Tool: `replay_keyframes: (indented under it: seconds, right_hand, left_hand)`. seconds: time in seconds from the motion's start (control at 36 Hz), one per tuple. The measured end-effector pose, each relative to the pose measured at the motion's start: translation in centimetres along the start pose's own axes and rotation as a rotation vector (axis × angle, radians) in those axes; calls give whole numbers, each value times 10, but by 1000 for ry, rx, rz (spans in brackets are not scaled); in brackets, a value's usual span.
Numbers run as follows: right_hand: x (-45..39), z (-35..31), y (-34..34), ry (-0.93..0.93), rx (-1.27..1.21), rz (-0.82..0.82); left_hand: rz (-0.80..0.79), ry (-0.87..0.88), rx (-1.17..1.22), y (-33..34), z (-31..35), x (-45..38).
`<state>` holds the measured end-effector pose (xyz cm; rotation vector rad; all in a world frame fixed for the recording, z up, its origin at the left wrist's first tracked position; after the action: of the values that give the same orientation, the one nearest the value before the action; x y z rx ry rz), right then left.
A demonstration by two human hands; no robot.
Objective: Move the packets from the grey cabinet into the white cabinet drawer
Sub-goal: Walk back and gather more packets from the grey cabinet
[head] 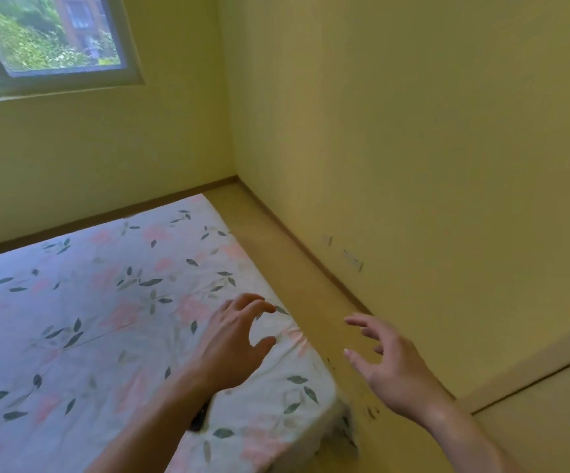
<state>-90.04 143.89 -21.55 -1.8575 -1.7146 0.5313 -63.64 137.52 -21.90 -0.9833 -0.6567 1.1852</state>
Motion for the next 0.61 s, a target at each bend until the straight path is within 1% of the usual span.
replay_keyframes:
  seconds: [0.17, 0.28, 0.36, 0.47, 0.61]
  right_hand:
    - [-71, 60, -64, 28, -30, 80]
    - [-133, 99, -106, 9, -51, 64]
    - [-181, 123, -137, -32, -63, 35]
    - [-240, 146, -181, -88, -33, -25]
    - [-321, 155, -217, -165, 1, -120]
  left_hand:
    - [-46, 64, 24, 39, 63, -103]
    - [-31, 59, 16, 67, 104, -165]
    - [-2, 22, 9, 87, 131, -206]
    - [11, -79, 2, 109, 163, -249]
    - [42, -183, -14, 118, 183, -292]
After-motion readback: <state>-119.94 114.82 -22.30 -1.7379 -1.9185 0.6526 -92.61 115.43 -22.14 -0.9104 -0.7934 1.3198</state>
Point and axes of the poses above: each hand's wrist, its own x-axis away from the middle knuckle, its own y-axis out of the palm, z = x × y, the point moved 1 cm from there along -x, towards the middle knuckle, and after that the axes turned 7 degrees about z, right-handed, at the moved point
